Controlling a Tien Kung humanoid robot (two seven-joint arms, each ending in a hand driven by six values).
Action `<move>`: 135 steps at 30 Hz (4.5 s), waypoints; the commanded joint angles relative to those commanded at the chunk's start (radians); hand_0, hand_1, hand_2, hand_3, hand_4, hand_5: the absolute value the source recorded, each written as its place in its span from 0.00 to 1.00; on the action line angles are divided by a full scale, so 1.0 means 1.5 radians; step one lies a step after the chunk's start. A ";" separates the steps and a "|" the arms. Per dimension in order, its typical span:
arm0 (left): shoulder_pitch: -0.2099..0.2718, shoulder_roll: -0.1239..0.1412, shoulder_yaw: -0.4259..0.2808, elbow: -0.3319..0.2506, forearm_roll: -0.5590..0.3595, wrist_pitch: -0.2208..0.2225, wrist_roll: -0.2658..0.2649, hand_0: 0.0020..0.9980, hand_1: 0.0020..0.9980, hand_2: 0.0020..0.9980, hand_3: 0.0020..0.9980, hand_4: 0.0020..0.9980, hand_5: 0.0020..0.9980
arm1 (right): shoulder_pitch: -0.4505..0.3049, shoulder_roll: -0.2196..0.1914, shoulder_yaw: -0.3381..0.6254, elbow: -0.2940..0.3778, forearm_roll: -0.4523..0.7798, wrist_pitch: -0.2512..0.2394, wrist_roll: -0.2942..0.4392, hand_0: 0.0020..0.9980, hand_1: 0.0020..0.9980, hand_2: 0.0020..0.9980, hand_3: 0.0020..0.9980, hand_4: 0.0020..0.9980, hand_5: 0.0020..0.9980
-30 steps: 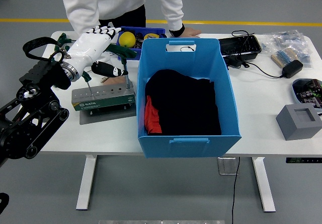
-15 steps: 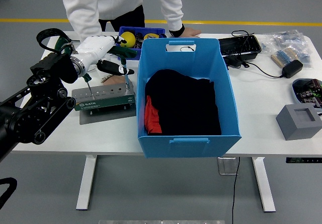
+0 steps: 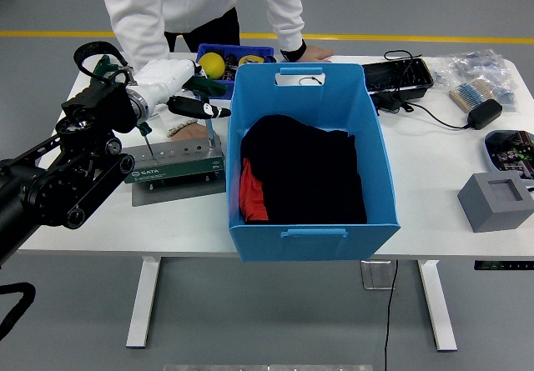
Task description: Lift tool from toolbox,place it in box,lift tool from toolbox,place it in box
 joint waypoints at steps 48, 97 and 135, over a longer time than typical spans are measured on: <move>-0.031 0.008 0.092 0.027 -0.037 0.110 -0.015 0.06 0.00 0.00 0.02 1.00 0.75 | -0.011 0.002 0.011 0.002 -0.025 -0.003 -0.008 0.64 0.61 0.68 0.55 0.78 0.67; -0.189 0.099 0.170 -0.025 -0.071 0.076 -0.049 0.02 0.00 0.00 0.03 0.78 0.62 | -0.013 0.002 0.026 0.000 -0.033 -0.004 -0.011 0.64 0.61 0.68 0.55 0.78 0.67; -0.183 -0.001 0.245 -0.090 -0.171 0.090 -0.060 0.03 0.00 0.00 0.03 0.71 0.55 | 0.002 -0.008 0.023 0.000 -0.032 -0.005 -0.006 0.64 0.61 0.68 0.55 0.78 0.67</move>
